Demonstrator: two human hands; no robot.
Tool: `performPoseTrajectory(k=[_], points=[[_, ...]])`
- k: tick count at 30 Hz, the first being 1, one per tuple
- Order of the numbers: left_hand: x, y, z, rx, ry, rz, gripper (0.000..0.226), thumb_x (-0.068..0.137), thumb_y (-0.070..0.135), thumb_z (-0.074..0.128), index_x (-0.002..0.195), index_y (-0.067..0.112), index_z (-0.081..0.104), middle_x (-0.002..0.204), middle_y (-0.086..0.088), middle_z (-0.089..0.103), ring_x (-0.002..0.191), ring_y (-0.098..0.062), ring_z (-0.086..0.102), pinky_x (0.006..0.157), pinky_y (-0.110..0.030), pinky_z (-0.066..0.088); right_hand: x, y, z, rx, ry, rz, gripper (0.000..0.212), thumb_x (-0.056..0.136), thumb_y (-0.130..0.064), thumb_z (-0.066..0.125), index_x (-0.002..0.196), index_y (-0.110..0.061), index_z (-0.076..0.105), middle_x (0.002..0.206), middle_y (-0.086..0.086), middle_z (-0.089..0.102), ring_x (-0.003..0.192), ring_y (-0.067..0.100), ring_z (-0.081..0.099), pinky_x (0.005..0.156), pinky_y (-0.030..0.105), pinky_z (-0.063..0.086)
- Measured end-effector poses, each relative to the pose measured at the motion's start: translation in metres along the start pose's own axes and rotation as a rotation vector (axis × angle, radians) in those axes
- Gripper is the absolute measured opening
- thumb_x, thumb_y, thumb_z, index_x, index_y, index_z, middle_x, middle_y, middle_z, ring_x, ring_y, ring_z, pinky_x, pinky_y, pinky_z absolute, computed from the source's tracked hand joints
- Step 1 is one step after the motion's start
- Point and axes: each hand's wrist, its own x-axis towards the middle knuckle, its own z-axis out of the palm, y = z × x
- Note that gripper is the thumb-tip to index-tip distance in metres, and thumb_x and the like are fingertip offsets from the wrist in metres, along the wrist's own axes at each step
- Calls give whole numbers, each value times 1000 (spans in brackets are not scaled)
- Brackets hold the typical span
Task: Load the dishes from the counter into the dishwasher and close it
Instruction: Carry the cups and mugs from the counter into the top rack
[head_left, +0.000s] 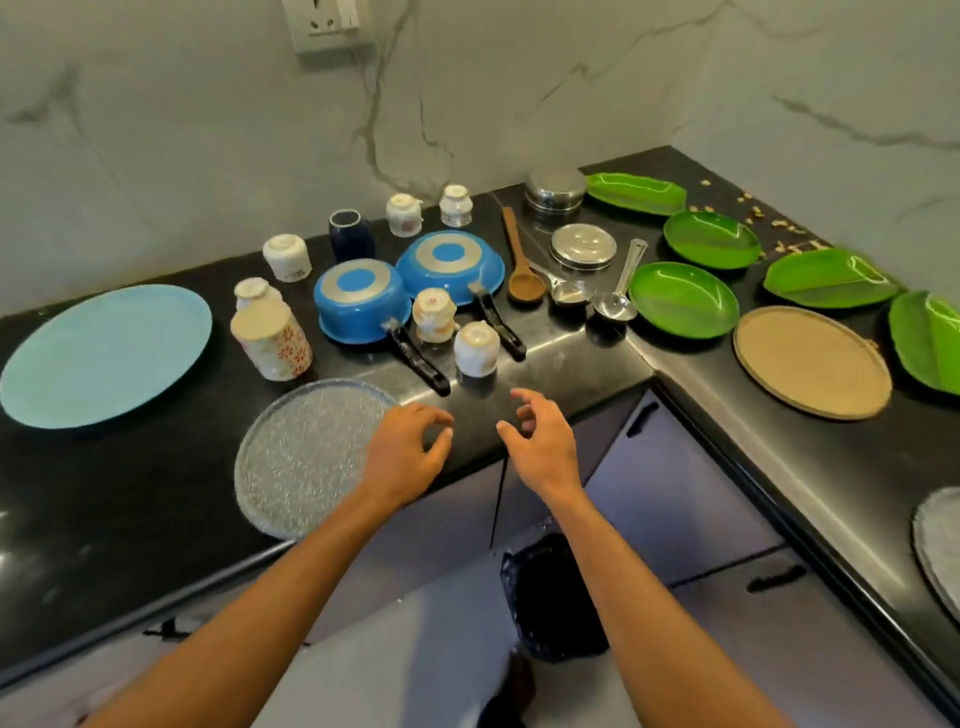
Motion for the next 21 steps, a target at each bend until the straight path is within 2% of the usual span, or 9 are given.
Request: performPoseTrajectory(k=[3, 5, 8, 11, 15, 21], points=[[25, 7, 21, 111, -69, 29, 26, 87, 31, 65, 109, 18, 70, 105, -2, 65, 98, -20, 57, 84, -34, 48, 48, -5, -2, -17, -13, -76, 65, 86, -29, 74, 144, -24, 45, 124, -1, 51, 112, 16, 53, 97, 37, 50], [36, 12, 33, 143, -56, 20, 26, 86, 32, 64, 106, 16, 69, 101, -2, 64, 94, -21, 56, 80, -35, 48, 71, -8, 1, -42, -10, -144, 70, 83, -30, 76, 145, -24, 43, 132, 2, 51, 121, 20, 51, 101, 39, 48], [45, 15, 51, 187, -21, -38, 21, 85, 33, 62, 96, 16, 67, 94, -1, 59, 85, -22, 54, 73, -37, 46, 95, -16, 7, -138, -37, -206, 74, 80, -33, 77, 145, -27, 42, 140, -1, 50, 127, 20, 47, 101, 37, 46], [44, 13, 66, 180, 31, -95, 20, 86, 33, 59, 96, 16, 64, 96, -2, 56, 87, -23, 52, 74, -39, 43, 111, -20, 15, -199, -93, -170, 81, 77, -40, 77, 147, -31, 38, 144, -4, 46, 131, 23, 45, 99, 43, 47], [45, 13, 70, 157, 59, -155, 19, 87, 33, 57, 95, 16, 61, 98, -2, 54, 91, -24, 52, 78, -41, 43, 120, -26, 29, -251, -119, -134, 82, 76, -44, 76, 146, -38, 35, 141, -5, 47, 130, 26, 44, 95, 47, 49], [44, 15, 67, 138, 42, -152, 17, 88, 31, 56, 96, 16, 59, 100, -2, 52, 95, -24, 48, 82, -41, 40, 115, -32, 35, -190, -22, -69, 68, 69, -42, 78, 128, -41, 45, 125, -6, 59, 117, 26, 54, 85, 44, 53]])
